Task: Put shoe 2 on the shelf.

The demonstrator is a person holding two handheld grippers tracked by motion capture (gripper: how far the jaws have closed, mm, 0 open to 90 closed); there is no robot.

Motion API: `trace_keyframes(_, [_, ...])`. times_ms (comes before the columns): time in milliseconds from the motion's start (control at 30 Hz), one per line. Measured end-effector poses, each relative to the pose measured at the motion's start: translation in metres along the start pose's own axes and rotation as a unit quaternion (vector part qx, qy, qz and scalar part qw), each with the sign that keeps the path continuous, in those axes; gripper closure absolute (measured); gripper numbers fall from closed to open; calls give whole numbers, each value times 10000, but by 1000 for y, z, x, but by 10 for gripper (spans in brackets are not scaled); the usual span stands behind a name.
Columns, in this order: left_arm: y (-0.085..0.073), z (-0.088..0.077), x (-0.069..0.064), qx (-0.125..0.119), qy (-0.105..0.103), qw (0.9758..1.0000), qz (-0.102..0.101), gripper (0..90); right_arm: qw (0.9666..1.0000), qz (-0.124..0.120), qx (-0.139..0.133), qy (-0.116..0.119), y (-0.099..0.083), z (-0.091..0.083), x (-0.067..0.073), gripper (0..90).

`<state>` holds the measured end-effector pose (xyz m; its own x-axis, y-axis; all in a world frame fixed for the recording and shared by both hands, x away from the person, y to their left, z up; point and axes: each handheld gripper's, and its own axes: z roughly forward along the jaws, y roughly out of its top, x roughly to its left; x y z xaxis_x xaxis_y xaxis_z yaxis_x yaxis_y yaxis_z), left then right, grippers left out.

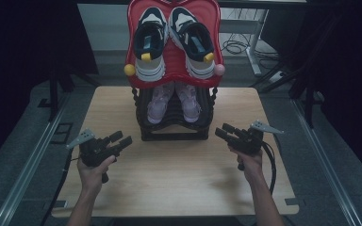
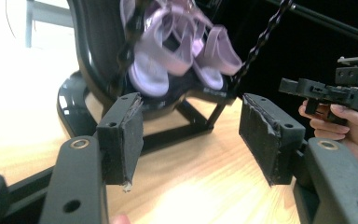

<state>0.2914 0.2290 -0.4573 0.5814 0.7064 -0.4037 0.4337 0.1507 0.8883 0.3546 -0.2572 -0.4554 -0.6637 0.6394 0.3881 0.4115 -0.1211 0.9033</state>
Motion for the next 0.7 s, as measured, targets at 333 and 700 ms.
trace_keyframes(333, [-21,8,7,271,156,9995,-74,402,9983,-57,537,-225,-29,12,-5,460])
trace_keyframes(700, [-28,10,11,342,209,9991,-136,404,9982,-107,549,-210,-33,15,-2,457])
